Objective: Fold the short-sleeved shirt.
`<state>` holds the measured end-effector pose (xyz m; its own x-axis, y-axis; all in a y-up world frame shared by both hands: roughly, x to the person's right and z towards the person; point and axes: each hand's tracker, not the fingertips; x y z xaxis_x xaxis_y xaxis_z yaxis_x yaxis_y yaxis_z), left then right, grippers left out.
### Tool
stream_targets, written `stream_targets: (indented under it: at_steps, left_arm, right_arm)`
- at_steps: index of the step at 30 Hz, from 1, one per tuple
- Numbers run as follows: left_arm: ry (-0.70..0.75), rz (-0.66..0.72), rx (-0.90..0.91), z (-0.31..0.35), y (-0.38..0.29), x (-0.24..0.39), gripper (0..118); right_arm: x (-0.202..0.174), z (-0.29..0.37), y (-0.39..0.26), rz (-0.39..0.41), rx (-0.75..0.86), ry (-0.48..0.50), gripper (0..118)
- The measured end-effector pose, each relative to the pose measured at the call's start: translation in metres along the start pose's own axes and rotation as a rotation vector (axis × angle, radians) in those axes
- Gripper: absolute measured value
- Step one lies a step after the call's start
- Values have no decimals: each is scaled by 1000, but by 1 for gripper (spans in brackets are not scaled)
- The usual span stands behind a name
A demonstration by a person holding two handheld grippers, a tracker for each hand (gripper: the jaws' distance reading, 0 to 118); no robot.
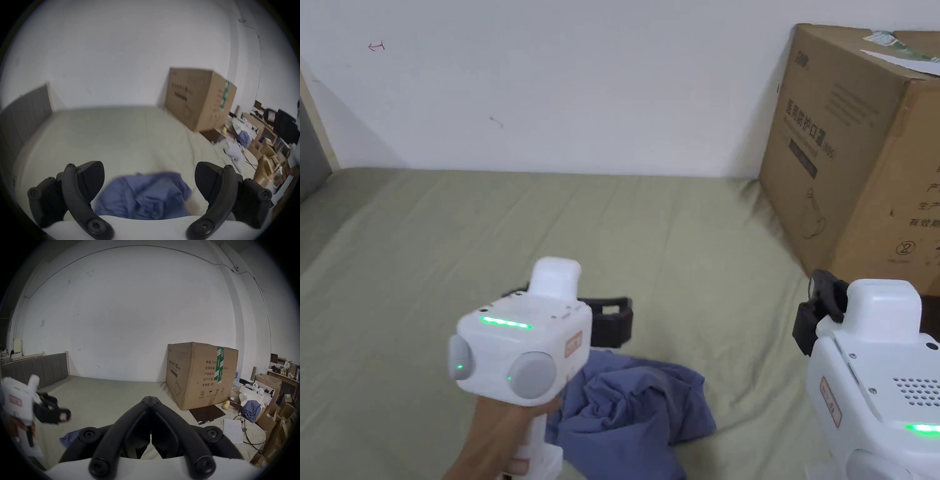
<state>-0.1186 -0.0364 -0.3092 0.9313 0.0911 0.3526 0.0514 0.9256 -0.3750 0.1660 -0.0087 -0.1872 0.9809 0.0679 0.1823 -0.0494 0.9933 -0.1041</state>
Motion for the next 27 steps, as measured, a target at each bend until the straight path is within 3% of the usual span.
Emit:
stream_targets:
  at_steps: [7, 9, 10, 11, 12, 13, 22, 27]
  left_arm:
    - [235, -106, 267, 51, 19, -31, 111]
    - [282, -109, 296, 59, 19, -40, 101]
    - [286, -100, 297, 63, 18, -45, 89]
    - [281, -100, 293, 65, 17, -48, 68]
    - [268, -73, 305, 66, 16, -52, 26]
    - [200, -48, 310, 65, 16, -53, 0]
    - [253, -27, 202, 59, 8, -66, 0]
    - [224, 58, -53, 30, -9, -87, 0]
  right_arm:
    - [-6, 5, 15, -1, 53, 0, 0]
    - [-8, 6, 16, -2, 62, 5, 0]
    - [-9, 6, 16, 0, 66, 8, 0]
    - [-10, 6, 16, 1, 66, 10, 0]
    - [-11, 6, 16, 0, 66, 13, 0]
    - [-12, 6, 16, -2, 66, 17, 0]
    - [-17, 5, 14, 0, 62, 32, 0]
    - [-17, 0, 9, 6, 44, 33, 0]
